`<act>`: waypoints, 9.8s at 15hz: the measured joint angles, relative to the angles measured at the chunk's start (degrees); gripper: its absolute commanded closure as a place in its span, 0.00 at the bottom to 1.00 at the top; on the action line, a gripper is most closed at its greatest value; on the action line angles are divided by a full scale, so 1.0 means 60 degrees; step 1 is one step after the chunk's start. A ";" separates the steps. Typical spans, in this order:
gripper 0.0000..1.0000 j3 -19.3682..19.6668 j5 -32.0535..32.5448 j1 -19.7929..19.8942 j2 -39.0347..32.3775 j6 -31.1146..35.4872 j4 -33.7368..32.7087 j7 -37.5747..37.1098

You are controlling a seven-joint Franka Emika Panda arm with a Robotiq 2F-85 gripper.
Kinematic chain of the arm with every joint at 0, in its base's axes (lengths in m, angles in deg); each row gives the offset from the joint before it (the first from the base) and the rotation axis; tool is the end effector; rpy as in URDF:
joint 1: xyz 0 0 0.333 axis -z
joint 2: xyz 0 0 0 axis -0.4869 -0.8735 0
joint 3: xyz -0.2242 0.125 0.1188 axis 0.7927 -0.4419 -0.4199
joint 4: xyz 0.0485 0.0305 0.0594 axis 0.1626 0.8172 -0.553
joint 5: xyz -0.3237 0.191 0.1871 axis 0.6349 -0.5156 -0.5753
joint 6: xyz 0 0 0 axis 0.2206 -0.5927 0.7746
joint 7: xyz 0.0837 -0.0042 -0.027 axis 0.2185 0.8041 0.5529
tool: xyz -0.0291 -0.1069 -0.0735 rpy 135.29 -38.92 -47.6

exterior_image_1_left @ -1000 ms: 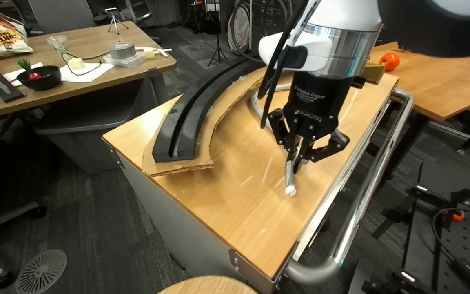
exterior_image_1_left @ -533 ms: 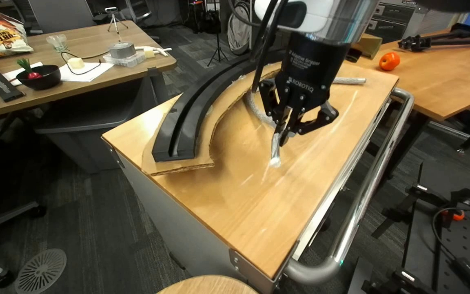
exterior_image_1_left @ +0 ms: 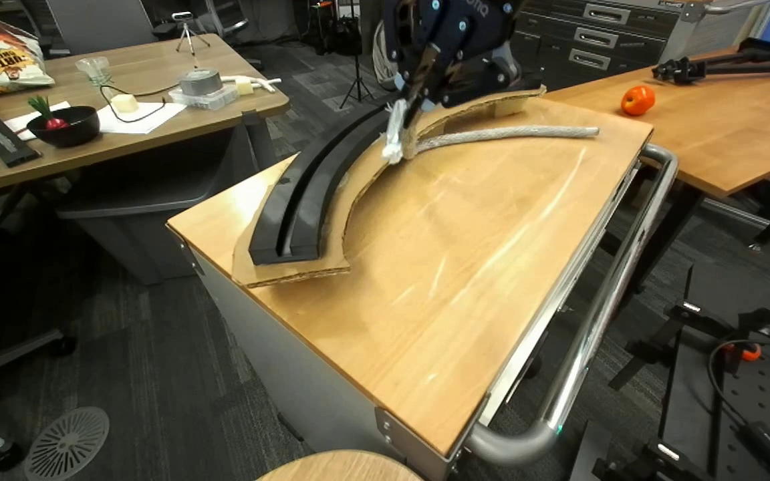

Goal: Place the white rope on the curved black board

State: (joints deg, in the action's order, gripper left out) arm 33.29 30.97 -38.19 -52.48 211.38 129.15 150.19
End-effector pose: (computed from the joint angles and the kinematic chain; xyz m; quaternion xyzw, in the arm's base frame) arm 0.5132 0.1218 0.3500 0.6560 0.7150 0.1910 0.1484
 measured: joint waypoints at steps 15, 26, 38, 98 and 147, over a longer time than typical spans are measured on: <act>0.88 -0.1262 0.2156 0.0593 -0.2989 0.0514 -0.2466 -0.4290; 0.87 -0.1578 0.1221 0.0405 -0.4972 -0.4433 -0.6222 -0.3325; 0.87 -0.1701 0.0510 0.0353 -0.6940 -0.9378 -0.9748 0.0257; 0.00 -0.0662 0.1337 0.0609 -0.1755 -0.2300 -0.2726 -0.4131; 0.49 0.1830 0.2961 0.2347 -0.2354 -0.1658 -0.0909 -0.4053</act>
State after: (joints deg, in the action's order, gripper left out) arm 44.27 48.73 -24.11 -66.61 201.43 123.70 125.87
